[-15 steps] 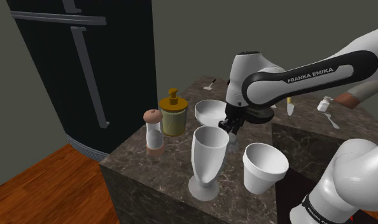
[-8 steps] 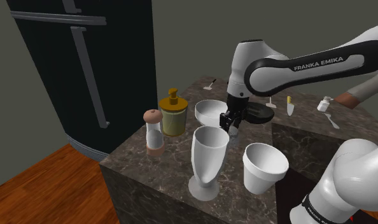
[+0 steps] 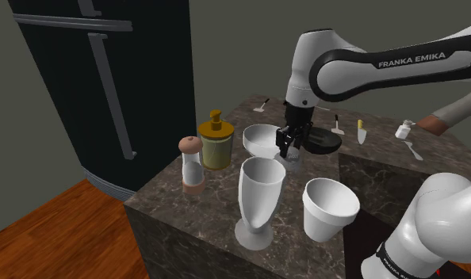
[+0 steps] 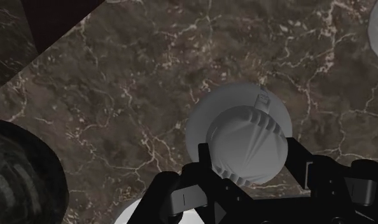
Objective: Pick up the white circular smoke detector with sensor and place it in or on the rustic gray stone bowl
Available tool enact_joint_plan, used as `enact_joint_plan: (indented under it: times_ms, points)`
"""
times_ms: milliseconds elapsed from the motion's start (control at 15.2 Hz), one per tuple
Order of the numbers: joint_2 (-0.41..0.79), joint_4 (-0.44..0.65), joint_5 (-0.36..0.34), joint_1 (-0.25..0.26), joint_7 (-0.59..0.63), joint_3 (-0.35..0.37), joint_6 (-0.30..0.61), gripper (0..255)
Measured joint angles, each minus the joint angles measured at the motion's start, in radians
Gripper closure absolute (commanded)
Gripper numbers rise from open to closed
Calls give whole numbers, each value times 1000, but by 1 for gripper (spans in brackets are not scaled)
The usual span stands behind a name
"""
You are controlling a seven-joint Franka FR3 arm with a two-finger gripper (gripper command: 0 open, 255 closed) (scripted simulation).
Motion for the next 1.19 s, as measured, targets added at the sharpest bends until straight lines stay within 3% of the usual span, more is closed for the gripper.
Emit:
enact_joint_plan:
  times_ms: [792, 1188]
  points:
    - [-8, 150, -6, -2, 5, -7, -158, 255]
    - [-5, 172, -57, -49, -116, -105, -182, 255]
